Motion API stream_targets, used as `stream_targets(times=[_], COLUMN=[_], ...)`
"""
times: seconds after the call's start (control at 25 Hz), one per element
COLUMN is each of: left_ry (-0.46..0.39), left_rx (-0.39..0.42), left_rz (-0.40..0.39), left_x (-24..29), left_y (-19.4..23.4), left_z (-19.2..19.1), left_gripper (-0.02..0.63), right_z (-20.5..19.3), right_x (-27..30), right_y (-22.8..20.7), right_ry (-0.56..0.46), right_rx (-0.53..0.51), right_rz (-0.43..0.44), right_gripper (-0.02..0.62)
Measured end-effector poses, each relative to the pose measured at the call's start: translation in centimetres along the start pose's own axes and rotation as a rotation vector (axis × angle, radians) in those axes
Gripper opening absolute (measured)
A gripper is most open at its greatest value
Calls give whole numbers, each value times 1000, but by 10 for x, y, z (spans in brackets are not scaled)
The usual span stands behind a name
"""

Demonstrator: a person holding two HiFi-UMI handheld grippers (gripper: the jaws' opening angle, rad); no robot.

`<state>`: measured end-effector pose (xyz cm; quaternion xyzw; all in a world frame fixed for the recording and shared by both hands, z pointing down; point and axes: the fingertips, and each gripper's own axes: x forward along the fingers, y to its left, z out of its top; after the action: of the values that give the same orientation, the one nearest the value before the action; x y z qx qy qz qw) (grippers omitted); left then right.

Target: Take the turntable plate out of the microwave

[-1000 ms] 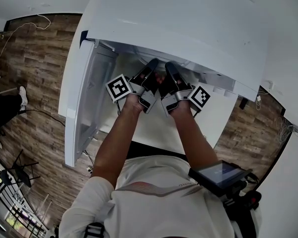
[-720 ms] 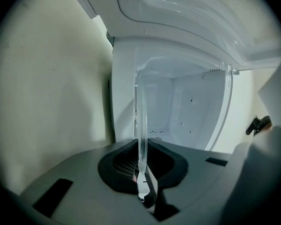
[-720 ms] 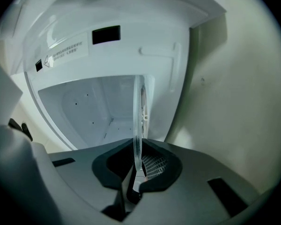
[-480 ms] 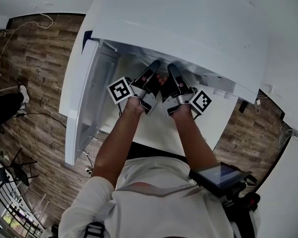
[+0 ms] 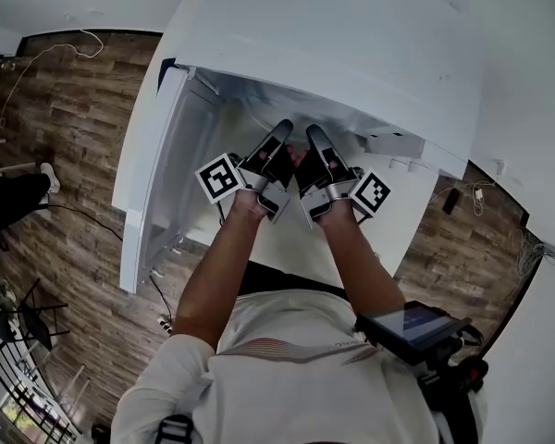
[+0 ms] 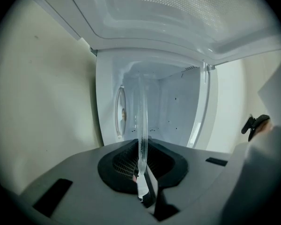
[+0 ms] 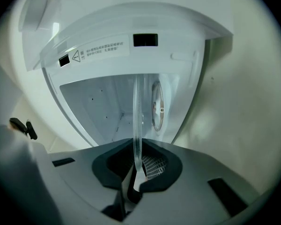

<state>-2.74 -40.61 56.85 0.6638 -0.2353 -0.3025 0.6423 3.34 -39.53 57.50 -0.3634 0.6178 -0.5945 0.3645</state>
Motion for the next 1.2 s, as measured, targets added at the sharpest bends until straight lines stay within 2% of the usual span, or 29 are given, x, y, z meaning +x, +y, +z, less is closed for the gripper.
stream_targets(times=[0.64, 0.88, 1.2], left_ry=[-81, -114, -215], left_rx=[-1, 3, 14], left_rz=[13, 6, 3], left_x=[-47, -72, -98], left_y=[3, -19, -38], left_z=[-22, -52, -85], left_gripper=[43, 44, 46], right_z=[-36, -52, -65], right_x=[-30, -63, -97], right_y=[-7, 11, 30], right_ry=[98, 139, 251], right_rx=[28, 33, 45], right_rz=[3, 16, 7], right_gripper=[35, 34, 35])
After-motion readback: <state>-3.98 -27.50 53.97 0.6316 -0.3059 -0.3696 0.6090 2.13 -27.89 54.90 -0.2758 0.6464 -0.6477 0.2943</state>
